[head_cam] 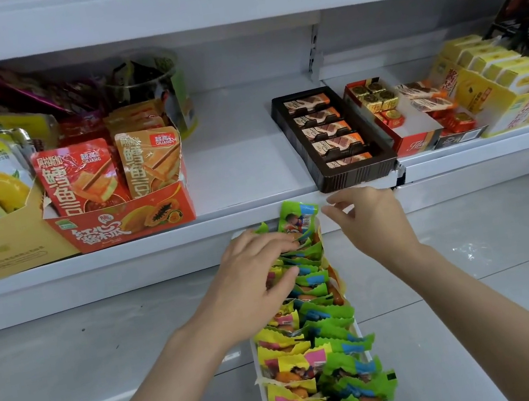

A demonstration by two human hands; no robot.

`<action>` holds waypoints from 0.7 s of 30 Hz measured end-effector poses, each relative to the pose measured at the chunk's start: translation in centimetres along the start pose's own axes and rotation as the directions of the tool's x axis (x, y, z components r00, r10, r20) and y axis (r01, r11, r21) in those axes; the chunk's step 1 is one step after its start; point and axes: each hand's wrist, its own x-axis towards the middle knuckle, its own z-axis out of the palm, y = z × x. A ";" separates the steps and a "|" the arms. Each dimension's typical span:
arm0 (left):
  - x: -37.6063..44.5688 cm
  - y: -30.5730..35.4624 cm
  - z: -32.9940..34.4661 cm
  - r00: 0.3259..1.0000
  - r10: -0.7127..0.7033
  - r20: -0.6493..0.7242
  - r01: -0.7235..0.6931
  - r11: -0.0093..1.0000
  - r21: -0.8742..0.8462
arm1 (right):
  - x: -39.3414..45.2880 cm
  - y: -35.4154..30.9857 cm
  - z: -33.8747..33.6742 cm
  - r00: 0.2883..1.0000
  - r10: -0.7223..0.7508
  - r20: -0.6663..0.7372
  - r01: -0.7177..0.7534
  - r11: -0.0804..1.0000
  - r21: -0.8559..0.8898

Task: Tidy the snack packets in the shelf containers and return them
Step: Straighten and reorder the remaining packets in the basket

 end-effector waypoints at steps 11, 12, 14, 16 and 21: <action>-0.1 -0.3 -0.2 1.000 0.019 0.017 -0.019 1.000 -0.023 | 1.1 -2.8 0.5 0.940 0.155 0.305 -0.254 0.913 0.318; -0.2 -0.3 -0.2 1.000 0.017 0.015 -0.017 1.000 -0.021 | 0.9 -3.2 0.4 0.955 0.104 0.278 -0.186 0.941 0.284; -0.3 -0.3 -0.1 1.000 0.017 0.006 -0.017 1.000 -0.018 | 0.3 -4.1 -0.1 0.976 -0.008 0.218 -0.057 0.955 0.290; -0.3 -0.3 -0.1 1.000 0.024 -0.003 -0.024 1.000 -0.009 | -0.3 -4.7 -1.3 0.984 -0.091 0.152 0.034 0.939 0.341; -0.7 -0.2 0.2 1.000 -0.011 -0.017 0.010 0.998 -0.061 | -0.9 -5.9 -6.7 0.987 -0.140 -0.084 0.161 0.759 0.631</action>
